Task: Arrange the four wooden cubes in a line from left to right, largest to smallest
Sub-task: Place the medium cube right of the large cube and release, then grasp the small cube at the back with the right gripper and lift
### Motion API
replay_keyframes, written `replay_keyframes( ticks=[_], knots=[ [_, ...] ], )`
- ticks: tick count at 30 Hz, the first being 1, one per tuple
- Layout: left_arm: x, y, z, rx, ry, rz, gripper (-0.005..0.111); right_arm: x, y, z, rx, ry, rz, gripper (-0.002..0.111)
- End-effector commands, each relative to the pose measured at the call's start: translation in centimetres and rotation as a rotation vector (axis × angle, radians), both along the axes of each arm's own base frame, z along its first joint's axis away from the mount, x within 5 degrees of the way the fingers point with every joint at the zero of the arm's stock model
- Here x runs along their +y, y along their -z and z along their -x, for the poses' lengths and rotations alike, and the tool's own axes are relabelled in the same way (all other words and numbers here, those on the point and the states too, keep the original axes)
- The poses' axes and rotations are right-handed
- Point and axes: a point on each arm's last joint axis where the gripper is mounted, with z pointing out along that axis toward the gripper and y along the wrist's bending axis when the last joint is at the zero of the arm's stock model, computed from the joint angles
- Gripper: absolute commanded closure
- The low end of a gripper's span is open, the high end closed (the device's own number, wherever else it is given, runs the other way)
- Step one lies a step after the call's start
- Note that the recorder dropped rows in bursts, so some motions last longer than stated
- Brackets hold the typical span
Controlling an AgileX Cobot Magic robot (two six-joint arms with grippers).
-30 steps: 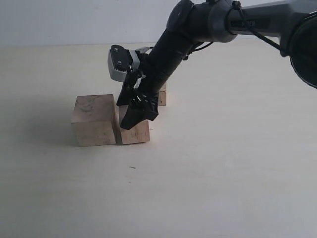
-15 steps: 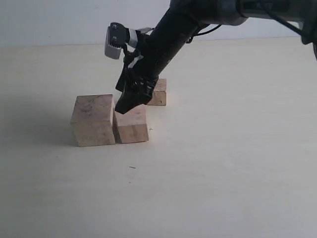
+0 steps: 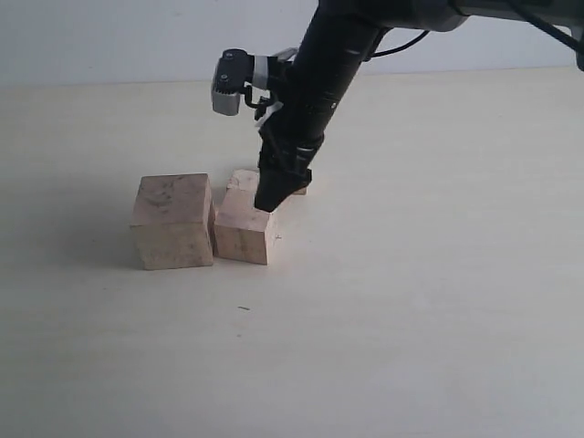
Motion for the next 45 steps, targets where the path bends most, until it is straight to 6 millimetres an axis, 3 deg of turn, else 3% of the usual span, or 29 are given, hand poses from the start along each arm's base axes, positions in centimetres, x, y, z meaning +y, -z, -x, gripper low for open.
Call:
replay_keyframes(
  ticks=[1, 8, 17, 31, 45],
  knots=[
    [0.0, 0.0, 0.0, -0.012, 0.0, -0.004, 0.107, -1.1, 0.4, -0.9, -0.061, 0.097, 0.116, 0.041],
    [0.0, 0.0, 0.0, -0.012, 0.0, -0.004, 0.107, -0.8, 2.9, -1.5, -0.062, 0.126, 0.136, 0.049],
    [0.0, 0.0, 0.0, -0.012, 0.0, -0.004, 0.107, -0.5, 6.4, -2.0, -0.041, 0.137, 0.158, 0.049],
    [0.0, 0.0, 0.0, -0.012, 0.0, -0.004, 0.107, 0.5, 6.4, -2.3, -0.025, 0.235, 0.046, 0.05],
    [0.0, 0.0, 0.0, -0.012, 0.0, -0.004, 0.107, 0.4, 6.5, -1.9, 0.037, 0.295, 0.073, 0.05]
  ],
)
